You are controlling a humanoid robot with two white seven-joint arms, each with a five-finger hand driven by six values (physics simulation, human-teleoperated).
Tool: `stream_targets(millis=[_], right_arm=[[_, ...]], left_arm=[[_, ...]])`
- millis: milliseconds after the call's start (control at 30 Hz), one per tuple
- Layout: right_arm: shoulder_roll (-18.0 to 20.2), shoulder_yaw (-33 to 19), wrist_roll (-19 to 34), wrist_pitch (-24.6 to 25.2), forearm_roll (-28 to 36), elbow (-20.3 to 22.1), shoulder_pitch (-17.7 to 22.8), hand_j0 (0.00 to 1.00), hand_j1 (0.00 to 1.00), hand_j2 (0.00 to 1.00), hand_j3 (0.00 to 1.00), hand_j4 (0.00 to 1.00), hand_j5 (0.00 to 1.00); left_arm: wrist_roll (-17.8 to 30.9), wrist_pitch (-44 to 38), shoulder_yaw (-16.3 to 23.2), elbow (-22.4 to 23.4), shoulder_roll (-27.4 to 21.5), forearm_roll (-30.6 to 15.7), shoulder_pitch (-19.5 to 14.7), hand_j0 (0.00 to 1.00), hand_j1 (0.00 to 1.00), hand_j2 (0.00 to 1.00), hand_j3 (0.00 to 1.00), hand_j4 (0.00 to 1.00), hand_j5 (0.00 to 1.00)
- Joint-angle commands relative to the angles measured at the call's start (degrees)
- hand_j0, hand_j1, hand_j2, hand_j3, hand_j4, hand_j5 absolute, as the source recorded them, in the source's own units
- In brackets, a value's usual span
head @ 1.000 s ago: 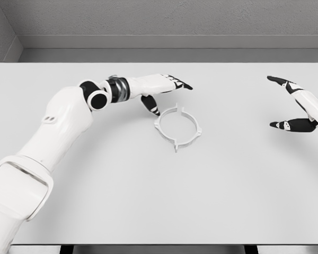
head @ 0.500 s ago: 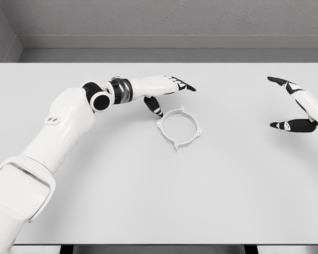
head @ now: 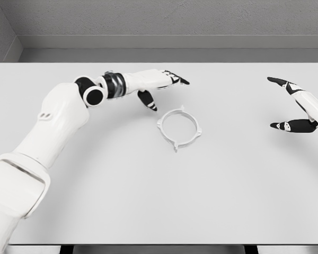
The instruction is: Assemble PVC drainage pipe clamps
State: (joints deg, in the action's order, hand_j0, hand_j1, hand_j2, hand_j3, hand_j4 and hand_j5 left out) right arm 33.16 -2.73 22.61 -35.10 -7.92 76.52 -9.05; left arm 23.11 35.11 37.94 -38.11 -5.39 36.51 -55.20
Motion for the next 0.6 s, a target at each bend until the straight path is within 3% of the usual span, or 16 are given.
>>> stream_targets(millis=[0, 67, 200, 333, 367, 467, 567], right_arm=[[0.06, 0.00, -0.02, 0.10, 0.45, 0.04, 0.00, 1.00, 1.00, 1.00, 1.00, 1.00, 1.00], [0.06, -0.09, -0.02, 0.10, 0.45, 0.04, 0.00, 1.00, 1.00, 1.00, 1.00, 1.00, 1.00], [0.06, -0.08, -0.02, 0.10, 0.45, 0.04, 0.00, 1.00, 1.00, 1.00, 1.00, 1.00, 1.00], [0.06, -0.09, -0.02, 0.10, 0.45, 0.04, 0.00, 1.00, 1.00, 1.00, 1.00, 1.00, 1.00], [0.06, 0.00, -0.02, 0.10, 0.45, 0.04, 0.00, 1.00, 1.00, 1.00, 1.00, 1.00, 1.00], [0.06, 0.00, -0.02, 0.10, 0.45, 0.04, 0.00, 1.00, 1.00, 1.00, 1.00, 1.00, 1.00], [0.06, 0.00, -0.02, 0.10, 0.45, 0.04, 0.00, 1.00, 1.00, 1.00, 1.00, 1.00, 1.00]], left_arm=[[-0.09, -0.11, -0.94, -0.39, -1.99, -0.83, 0.00, 1.00, 1.00, 1.00, 1.00, 1.00, 1.00], [-0.09, -0.11, -1.81, -2.58, -7.00, -1.01, -0.44, 1.00, 1.00, 1.00, 1.00, 1.00, 1.00], [-0.09, -0.11, -2.69, -2.58, -15.52, -6.89, -0.53, 1.00, 1.00, 1.00, 1.00, 1.00, 1.00], [-0.09, -0.11, -2.69, -3.02, -22.99, -7.51, -0.44, 1.00, 1.00, 1.00, 1.00, 1.00, 1.00], [-0.09, -0.11, -2.61, -2.94, -24.93, -9.61, -0.09, 1.00, 1.00, 1.00, 1.00, 1.00, 1.00], [-0.09, -0.11, -2.61, -2.59, -28.97, -11.91, 0.79, 1.00, 1.00, 1.00, 1.00, 1.00, 1.00], [-0.09, -0.11, -2.69, -2.58, -29.06, -11.91, 1.58, 1.00, 1.00, 1.00, 1.00, 1.00, 1.00]])
